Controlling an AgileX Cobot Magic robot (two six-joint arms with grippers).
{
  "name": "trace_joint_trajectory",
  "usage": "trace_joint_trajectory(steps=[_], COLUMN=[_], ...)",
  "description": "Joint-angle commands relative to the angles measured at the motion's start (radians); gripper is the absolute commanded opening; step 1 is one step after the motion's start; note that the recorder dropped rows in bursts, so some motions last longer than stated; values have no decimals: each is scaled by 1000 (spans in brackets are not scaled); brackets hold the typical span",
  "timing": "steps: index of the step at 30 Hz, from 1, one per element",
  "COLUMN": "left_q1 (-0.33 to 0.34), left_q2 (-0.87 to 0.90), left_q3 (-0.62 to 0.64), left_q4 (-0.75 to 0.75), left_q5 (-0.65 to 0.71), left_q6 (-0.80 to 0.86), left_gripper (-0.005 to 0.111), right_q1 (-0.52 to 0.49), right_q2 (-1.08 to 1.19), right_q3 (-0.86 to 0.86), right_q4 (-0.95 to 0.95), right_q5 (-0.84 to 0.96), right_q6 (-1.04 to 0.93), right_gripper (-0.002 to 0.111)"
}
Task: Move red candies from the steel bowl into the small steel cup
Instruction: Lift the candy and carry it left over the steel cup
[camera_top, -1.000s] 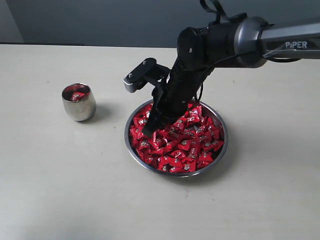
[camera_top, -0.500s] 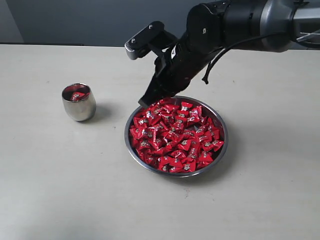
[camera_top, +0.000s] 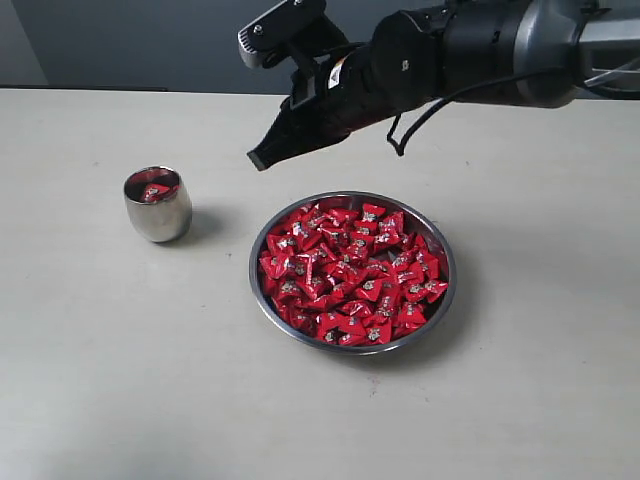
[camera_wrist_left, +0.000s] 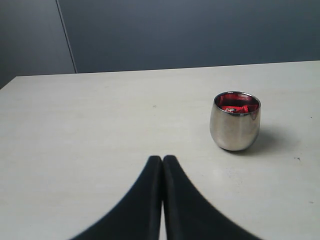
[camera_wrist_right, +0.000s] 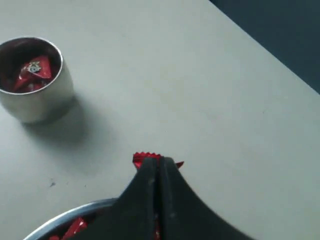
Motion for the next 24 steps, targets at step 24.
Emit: trace_joint_trajectory(steps=[24], left_q1=[1], left_q2=[-4], left_q3=[4], left_q4=[-2], left_q5=[-2], left_q6=[-2], left_gripper=[0], right_q1=[113], right_q2=[254], right_q3=[-244], right_q4=[-14], right_q5=[-198], right_q6=[-148], right_gripper=[-1])
